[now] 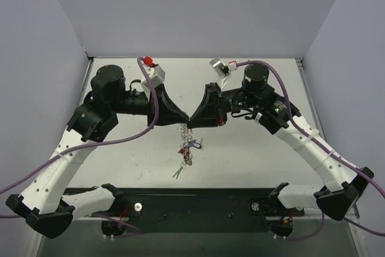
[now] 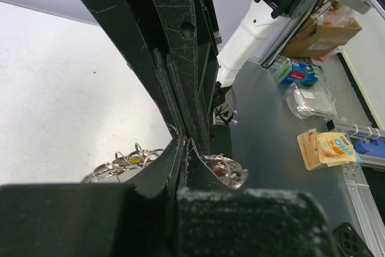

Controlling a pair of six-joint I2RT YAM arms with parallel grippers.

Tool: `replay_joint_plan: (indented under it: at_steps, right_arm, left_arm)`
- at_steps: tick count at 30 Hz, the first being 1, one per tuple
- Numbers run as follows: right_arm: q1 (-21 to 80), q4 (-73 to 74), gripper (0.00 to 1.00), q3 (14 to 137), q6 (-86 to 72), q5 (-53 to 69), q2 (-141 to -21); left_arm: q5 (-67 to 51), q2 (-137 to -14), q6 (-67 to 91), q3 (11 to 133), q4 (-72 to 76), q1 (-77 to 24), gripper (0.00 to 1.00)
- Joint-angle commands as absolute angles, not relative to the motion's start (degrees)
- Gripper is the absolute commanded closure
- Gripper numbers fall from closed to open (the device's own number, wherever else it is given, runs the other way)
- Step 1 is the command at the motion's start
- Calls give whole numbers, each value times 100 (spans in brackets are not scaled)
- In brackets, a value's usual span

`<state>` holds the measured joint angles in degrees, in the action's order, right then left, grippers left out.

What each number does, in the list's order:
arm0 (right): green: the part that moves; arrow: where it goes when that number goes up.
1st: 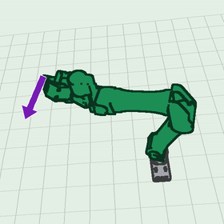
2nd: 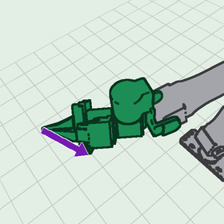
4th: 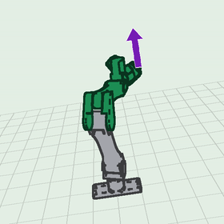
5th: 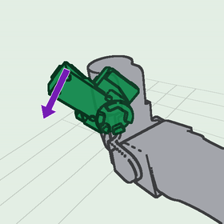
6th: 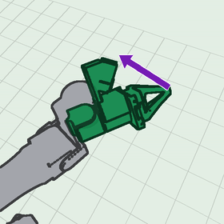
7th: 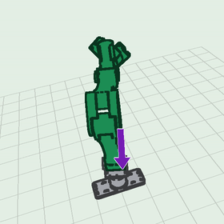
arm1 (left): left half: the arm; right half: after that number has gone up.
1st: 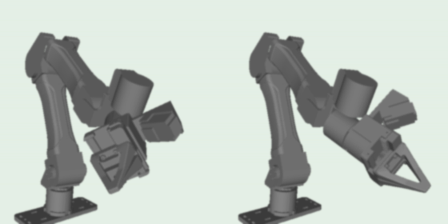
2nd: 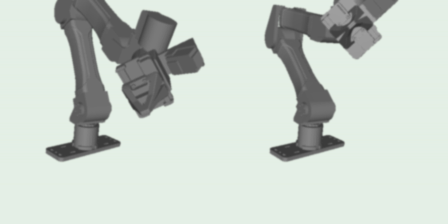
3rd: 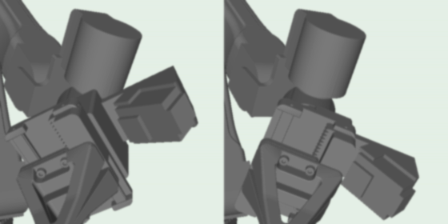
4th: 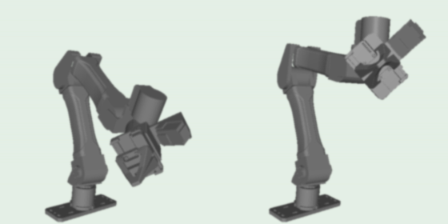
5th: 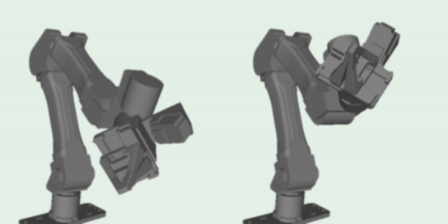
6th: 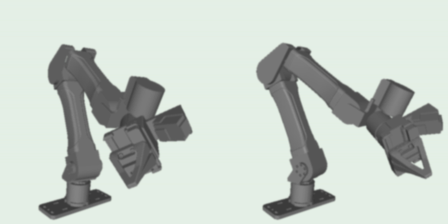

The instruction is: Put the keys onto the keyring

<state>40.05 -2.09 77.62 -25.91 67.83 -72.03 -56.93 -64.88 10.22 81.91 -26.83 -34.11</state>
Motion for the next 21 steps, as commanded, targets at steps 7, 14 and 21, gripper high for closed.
replay_joint_plan:
  at_steps: [7, 14, 21]
  right_arm:
    - [4113, -1723, 100, 7981, -2654, 6768, -7014]
    - [4043, -1635, 100, 8015, -2567, 6829, -7014]
    - [4017, -924, 100, 8174, -2092, 6619, -7040]
  left_arm:
    - [-4773, -6741, 730, 7813, -2899, -3604, 99]
    - [-5106, -6794, 589, 7840, -3050, -3604, 57]
    - [-5510, -6926, 440, 7963, -3287, -3612, 57]
